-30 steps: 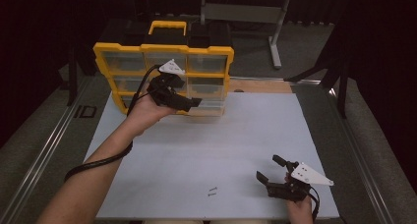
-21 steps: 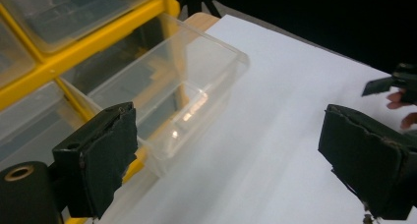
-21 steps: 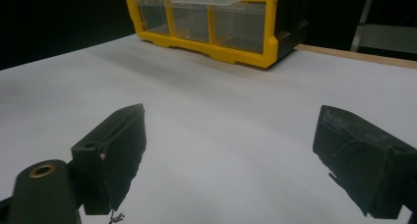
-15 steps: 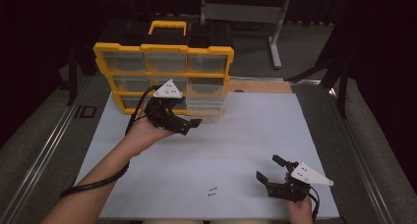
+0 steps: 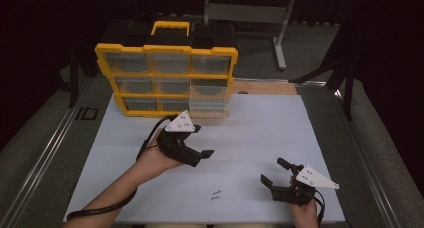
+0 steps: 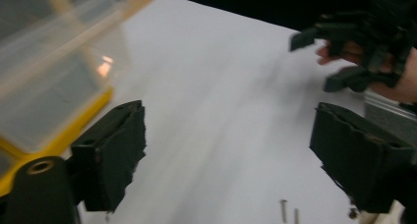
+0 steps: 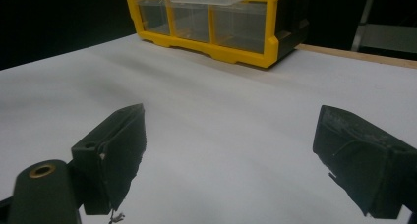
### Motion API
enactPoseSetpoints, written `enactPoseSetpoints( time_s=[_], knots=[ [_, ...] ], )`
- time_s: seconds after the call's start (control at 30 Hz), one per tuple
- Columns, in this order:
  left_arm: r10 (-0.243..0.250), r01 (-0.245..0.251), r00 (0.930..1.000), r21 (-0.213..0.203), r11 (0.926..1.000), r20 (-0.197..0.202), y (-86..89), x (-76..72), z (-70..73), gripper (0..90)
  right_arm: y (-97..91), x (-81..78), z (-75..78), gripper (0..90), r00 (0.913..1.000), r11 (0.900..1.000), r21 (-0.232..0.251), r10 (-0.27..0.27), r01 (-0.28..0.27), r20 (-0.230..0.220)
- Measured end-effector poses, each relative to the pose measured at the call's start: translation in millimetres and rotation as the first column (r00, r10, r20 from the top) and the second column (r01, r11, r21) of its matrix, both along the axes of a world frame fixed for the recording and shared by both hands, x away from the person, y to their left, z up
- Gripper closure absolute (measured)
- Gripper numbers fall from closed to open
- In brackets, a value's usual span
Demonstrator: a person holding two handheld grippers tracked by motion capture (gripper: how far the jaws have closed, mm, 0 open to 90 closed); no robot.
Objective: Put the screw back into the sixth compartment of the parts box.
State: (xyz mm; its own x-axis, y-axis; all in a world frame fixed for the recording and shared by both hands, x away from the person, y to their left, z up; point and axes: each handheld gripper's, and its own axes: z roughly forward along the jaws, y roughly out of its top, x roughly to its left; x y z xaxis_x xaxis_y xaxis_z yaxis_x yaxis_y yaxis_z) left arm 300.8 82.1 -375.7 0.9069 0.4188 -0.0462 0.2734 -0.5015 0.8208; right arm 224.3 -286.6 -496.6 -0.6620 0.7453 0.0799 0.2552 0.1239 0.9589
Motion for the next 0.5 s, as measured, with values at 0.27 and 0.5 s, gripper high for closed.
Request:
enactPoseSetpoints(
  time_s=[0.27,0.5],
  knots=[
    [-0.057,0.058,0.9965,0.01,0.9983,-0.062,-13.1,-9.5,-27.1,17.9,0.1,0.0,-0.1,12.6,1.0,1.0,-0.002,0.001,-0.001,0.001],
    [-0.099,0.101,0.9899,0.019,0.9947,-0.102,-20.6,-16.2,-48.3,29.9,0.2,-0.4,0.2,12.6,1.0,1.0,0.0,0.002,-0.002,0.0]
  ],
)
